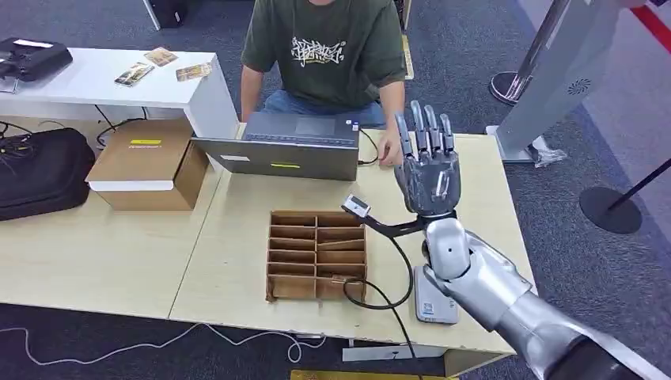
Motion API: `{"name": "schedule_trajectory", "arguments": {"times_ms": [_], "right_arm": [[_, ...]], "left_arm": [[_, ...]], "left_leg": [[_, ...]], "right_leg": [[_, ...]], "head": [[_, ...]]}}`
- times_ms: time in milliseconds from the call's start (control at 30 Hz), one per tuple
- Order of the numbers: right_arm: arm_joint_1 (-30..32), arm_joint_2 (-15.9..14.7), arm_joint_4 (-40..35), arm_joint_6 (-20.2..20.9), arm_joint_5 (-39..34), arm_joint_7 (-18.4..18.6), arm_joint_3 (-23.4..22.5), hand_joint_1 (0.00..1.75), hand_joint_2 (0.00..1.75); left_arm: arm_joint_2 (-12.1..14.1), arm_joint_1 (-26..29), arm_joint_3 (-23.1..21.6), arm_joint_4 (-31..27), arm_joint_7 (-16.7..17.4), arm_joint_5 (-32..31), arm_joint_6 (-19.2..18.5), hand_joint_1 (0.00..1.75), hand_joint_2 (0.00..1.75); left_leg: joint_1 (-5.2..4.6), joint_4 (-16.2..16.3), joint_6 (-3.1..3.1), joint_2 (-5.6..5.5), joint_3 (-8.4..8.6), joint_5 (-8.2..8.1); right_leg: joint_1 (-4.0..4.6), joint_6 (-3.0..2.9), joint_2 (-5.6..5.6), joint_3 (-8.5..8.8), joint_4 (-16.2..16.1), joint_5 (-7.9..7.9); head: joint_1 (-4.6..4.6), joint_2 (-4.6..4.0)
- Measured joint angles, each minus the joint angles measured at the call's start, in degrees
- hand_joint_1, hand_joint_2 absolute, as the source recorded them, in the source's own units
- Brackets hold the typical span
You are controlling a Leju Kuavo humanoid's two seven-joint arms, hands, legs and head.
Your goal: Pass the card to the sensor for recognition and then transmit it.
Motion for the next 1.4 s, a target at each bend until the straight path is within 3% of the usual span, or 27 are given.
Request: {"name": "schedule_trajectory", "arguments": {"times_ms": [433, 700, 800, 867, 933, 1033, 1133, 1233, 1400], "right_arm": [[8.4, -4.9, -5.5, 0.0, 0.0, 0.8, -2.3, 0.0, 1.75], [13.3, -5.7, -9.0, 1.5, 0.0, 0.8, -4.1, 0.0, 1.75], [15.7, -5.7, -11.4, 0.7, 0.0, 0.3, -7.3, 0.0, 1.75], [18.8, -5.6, -15.0, 0.1, 0.0, -3.0, -11.9, 0.0, 1.75], [21.8, -4.5, -19.3, 0.0, 0.0, -9.5, -19.2, 0.0, 1.75], [25.7, 0.4, -26.5, 0.0, 0.0, -22.8, -32.1, 0.0, 1.75], [27.9, 4.7, -32.2, 0.0, -0.8, -30.3, -42.0, 0.0, 1.75], [29.1, 7.6, -36.0, 0.0, -1.2, -33.3, -49.4, 0.0, 1.75], [30.7, 11.2, -39.0, 0.0, -0.4, -34.6, -55.6, 0.0, 1.75]], "left_arm": [[0.0, 0.0, 0.0, 0.0, -0.2, -0.6, 0.0, 0.0, 0.0], [0.0, 0.0, 0.0, 0.0, -0.8, -0.8, 0.0, 0.0, 0.0], [0.0, 0.0, 0.0, 0.0, -0.9, -0.3, 0.1, 0.0, 0.0], [0.0, 0.0, 0.0, 0.0, -0.9, -0.1, 0.2, 0.0, 0.0], [0.0, 0.1, 0.0, 0.0, -0.9, -0.1, 0.5, 0.0, 0.0], [-0.1, 0.2, 0.0, 0.0, -0.9, -0.1, 0.9, 0.0, 0.0], [-0.1, 0.2, 0.0, 0.0, -0.9, -0.2, 1.0, 0.0, 0.0], [-0.1, 0.3, 0.0, 0.0, -0.9, -0.1, 1.0, 0.0, 0.0], [-0.3, 0.2, 0.0, 0.0, -0.9, 0.1, 1.0, 0.0, 0.0]], "left_leg": [[-0.01, 0.0, 0.02, 0.0, 0.0, -0.02], [0.0, 0.0, 0.04, 0.0, 0.0, -0.03], [-0.01, 0.0, 0.04, -0.01, -0.02, -0.03], [-0.01, 0.0, 0.04, -0.12, -0.08, -0.03], [-0.01, 0.0, 0.04, -0.16, -0.14, -0.03], [-0.01, 0.0, 0.0, -0.12, -0.13, -0.06], [0.0, 0.0, 0.01, -0.17, -0.1, -0.07], [-0.01, 0.0, 0.0, -0.14, -0.11, -0.07], [-0.02, 0.0, 0.0, -0.09, -0.06, -0.07]], "right_leg": [[0.0, 0.0, 0.0, 0.0, 0.0, 0.0], [0.0, 0.0, 0.0, 0.0, 0.0, -0.01], [0.0, 0.0, -0.03, 0.01, 0.0, -0.01], [0.0, 0.02, -0.14, 0.01, 0.0, -0.02], [0.0, 0.02, -0.18, 0.01, 0.0, -0.03], [-0.01, 0.01, -0.15, -0.03, 0.0, -0.04], [-0.01, 0.01, -0.24, -0.03, 0.0, -0.09], [-0.01, 0.01, -0.22, -0.02, 0.0, -0.08], [-0.01, 0.01, -0.15, -0.02, 0.0, -0.08]], "head": [[0.0, 0.0], [0.0, -0.02], [0.0, 0.0], [0.0, 0.0], [0.0, 0.0], [0.04, 0.0], [0.02, 0.0], [0.0, 0.0], [0.0, 0.0]]}}
